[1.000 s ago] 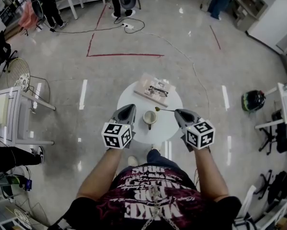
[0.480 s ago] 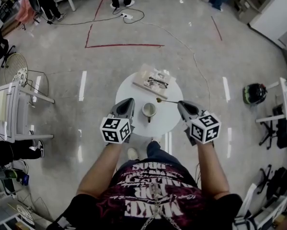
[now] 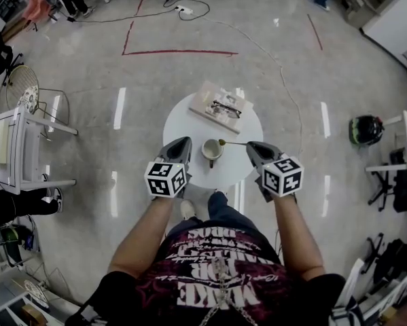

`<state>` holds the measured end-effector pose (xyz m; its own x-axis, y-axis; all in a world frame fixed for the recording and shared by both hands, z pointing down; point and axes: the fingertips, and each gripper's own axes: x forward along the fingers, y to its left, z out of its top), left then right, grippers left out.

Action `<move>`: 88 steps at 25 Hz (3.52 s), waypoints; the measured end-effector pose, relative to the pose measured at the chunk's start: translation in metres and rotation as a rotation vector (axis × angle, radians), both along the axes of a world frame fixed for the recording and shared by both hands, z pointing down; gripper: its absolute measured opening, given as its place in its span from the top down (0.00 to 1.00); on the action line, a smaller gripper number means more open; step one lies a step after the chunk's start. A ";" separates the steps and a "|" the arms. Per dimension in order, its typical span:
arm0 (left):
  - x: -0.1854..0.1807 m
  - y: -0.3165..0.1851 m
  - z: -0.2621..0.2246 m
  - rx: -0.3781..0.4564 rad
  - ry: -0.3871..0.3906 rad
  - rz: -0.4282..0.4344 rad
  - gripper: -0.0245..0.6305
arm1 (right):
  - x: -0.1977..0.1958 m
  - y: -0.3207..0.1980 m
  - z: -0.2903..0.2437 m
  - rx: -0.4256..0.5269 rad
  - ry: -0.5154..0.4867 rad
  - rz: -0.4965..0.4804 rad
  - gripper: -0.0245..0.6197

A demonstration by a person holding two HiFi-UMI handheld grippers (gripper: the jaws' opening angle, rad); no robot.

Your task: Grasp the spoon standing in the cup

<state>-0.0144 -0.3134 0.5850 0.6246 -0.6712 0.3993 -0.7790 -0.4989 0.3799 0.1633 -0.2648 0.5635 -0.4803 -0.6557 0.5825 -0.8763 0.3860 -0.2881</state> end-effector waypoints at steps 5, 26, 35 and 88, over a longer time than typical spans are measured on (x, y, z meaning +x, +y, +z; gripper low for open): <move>-0.003 -0.002 0.036 -0.056 -0.021 -0.015 0.93 | -0.010 -0.004 0.058 -0.080 -0.050 0.001 0.91; 0.015 0.002 0.110 -0.188 -0.073 0.006 0.93 | -0.014 -0.017 0.203 -0.241 -0.115 0.014 0.90; 0.019 -0.001 0.090 -0.147 -0.065 0.021 0.93 | 0.001 -0.004 0.214 -0.241 0.012 -0.002 0.72; -0.003 0.044 -0.142 0.464 0.026 -0.010 0.93 | 0.007 0.056 -0.123 0.636 0.065 0.206 0.91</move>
